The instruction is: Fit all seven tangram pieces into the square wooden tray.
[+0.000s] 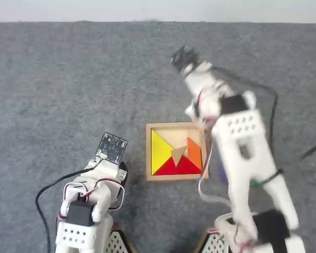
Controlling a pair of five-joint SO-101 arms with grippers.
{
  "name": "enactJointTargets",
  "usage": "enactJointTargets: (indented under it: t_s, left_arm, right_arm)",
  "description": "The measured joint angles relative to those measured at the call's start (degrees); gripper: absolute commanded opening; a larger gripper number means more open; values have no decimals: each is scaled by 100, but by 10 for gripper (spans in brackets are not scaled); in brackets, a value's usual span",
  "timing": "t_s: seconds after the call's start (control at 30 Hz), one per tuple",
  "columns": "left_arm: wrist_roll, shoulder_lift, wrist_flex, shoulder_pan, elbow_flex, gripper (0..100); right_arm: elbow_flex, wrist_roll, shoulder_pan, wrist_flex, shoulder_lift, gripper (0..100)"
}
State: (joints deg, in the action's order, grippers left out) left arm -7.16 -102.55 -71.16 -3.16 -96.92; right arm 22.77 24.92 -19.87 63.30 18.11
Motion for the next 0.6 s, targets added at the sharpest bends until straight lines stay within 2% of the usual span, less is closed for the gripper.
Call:
enactJointTargets:
  t_s: [0.17, 0.4, 0.6]
  left_arm:
    - [0, 0, 0, 0, 0, 88]
    - [0, 0, 0, 0, 0, 88]
    - [0, 0, 0, 0, 0, 88]
  right_arm:
    - [2198, -536, -914, -1301, 501, 7]
    - [2488, -598, -1609, -1389, 615, 7]
    - [2989, -642, -1934, -1451, 624, 7]
